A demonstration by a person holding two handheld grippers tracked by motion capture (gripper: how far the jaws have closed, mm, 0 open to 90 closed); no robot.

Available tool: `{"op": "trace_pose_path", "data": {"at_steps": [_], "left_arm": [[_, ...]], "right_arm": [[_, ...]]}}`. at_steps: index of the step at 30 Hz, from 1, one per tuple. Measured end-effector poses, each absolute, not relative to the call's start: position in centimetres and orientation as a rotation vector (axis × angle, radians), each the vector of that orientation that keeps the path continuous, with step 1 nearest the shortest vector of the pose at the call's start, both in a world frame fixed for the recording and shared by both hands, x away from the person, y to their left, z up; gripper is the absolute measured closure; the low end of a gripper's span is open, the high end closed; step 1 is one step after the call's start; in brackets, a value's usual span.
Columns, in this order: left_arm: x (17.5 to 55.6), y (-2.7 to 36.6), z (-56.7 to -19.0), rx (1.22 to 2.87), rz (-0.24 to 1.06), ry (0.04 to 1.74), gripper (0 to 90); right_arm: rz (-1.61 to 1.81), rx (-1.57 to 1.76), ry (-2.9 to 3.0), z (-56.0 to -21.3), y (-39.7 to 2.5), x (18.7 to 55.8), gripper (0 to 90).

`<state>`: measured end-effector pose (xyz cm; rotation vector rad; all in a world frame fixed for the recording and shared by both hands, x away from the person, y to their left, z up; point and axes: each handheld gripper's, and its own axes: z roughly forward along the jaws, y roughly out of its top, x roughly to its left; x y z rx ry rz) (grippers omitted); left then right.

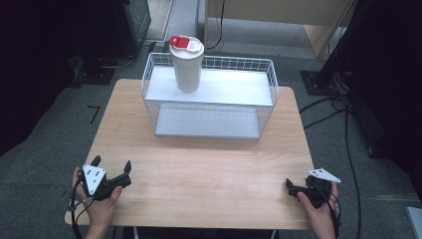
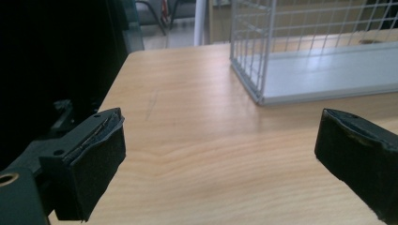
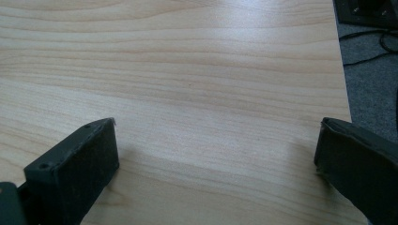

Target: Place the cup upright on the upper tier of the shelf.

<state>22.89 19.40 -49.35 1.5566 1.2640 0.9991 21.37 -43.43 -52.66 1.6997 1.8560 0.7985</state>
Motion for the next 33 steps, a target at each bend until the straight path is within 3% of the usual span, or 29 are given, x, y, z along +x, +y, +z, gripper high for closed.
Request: {"op": "trace_pose_path", "data": {"at_steps": [11, 15, 23, 33], "left_arm": [[22.5, 21.6, -50.1, 1.640, 1.067, 1.343, 4.4], [22.5, 22.6, -50.6, 1.749, 0.957, 1.344, 4.2], [22.5, 24.1, -51.3, 1.877, 0.862, 1.422, 3.3], [23.2, 23.9, -51.7, 1.959, 0.817, 1.457, 3.3]], "right_arm": [[0.799, 1.700, 1.856, -52.7, -43.4, 21.4, 0.0], [0.798, 1.699, 1.856, -52.7, -43.4, 21.4, 0.0], [0.799, 1.700, 1.856, -52.7, -43.4, 21.4, 0.0], [0.799, 1.700, 1.856, -52.7, -43.4, 21.4, 0.0]]}}
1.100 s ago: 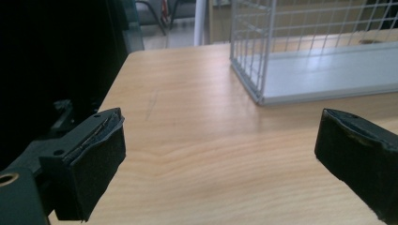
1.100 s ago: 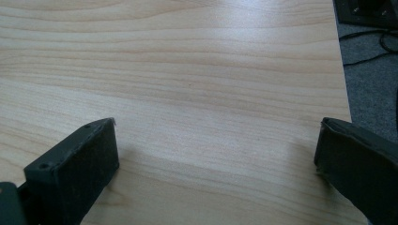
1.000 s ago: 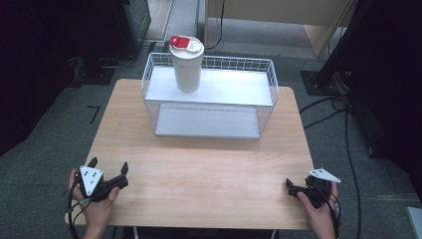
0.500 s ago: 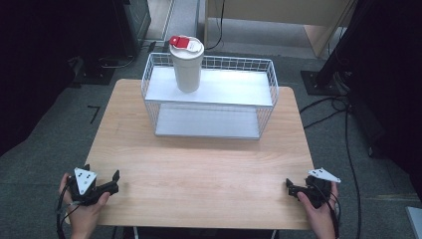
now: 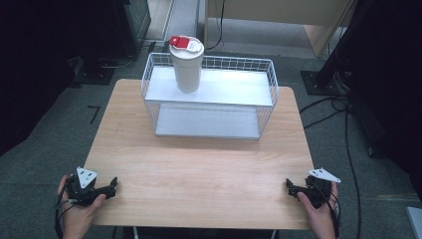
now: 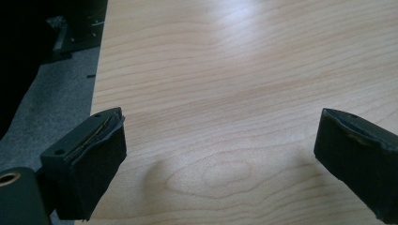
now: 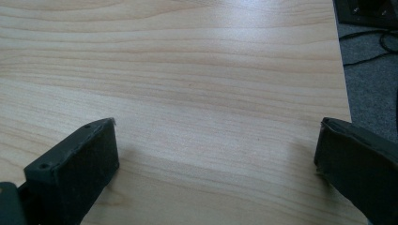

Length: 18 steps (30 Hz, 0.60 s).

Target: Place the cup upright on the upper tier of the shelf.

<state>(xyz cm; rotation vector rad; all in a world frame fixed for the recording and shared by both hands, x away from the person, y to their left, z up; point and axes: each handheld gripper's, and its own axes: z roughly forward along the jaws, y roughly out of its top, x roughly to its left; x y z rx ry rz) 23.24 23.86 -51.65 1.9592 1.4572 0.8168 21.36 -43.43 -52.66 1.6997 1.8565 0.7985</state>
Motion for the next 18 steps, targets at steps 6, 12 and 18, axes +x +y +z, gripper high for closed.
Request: {"op": "trace_pose_path", "data": {"at_steps": [6, 12, 18], "left_arm": [[23.79, 24.22, -51.76, 1.965, 0.723, 1.505, 3.3], [24.18, 24.66, -51.82, 1.953, 0.624, 1.520, 3.4], [24.18, 24.65, -51.83, 1.953, 0.624, 1.519, 3.4]], "right_arm": [[0.799, 1.700, 1.856, -52.66, -43.44, 21.36, 0.0], [0.799, 1.698, 1.857, -52.67, -43.45, 21.36, 0.0], [0.799, 1.700, 1.856, -52.66, -43.43, 21.36, 0.0]]}}
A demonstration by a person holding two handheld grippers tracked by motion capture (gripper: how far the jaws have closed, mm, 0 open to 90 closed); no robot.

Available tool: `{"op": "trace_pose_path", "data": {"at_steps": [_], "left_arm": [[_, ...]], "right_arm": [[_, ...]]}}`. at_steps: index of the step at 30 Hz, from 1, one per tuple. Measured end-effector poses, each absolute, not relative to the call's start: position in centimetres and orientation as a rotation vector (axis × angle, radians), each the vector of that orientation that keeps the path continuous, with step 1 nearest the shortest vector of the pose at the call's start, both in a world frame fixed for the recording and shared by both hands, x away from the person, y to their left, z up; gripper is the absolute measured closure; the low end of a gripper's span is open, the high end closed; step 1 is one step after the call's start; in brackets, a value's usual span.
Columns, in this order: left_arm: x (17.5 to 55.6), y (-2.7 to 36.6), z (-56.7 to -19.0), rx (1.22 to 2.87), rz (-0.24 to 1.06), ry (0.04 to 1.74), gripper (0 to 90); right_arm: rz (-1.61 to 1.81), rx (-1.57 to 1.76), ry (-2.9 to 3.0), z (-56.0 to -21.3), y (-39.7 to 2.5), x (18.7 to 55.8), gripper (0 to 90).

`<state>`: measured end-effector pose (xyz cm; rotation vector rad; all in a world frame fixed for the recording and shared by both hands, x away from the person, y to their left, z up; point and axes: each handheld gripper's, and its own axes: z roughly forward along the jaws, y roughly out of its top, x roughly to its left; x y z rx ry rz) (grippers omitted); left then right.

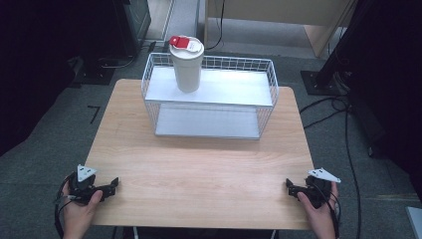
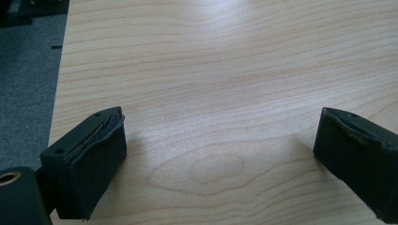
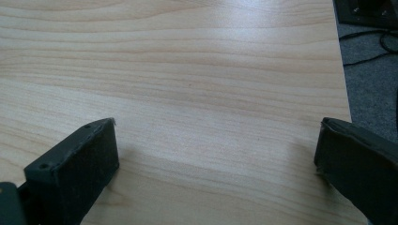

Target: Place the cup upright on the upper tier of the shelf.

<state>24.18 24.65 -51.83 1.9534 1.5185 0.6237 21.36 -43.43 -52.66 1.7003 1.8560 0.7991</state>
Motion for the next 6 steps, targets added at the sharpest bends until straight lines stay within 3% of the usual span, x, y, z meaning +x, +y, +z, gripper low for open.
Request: {"op": "trace_pose_path", "data": {"at_steps": [6], "left_arm": [[24.40, 24.47, -51.84, 1.928, 0.638, 1.559, 2.9]], "right_arm": [[0.799, 1.700, 1.856, -52.66, -43.44, 21.36, 0.0]]}}
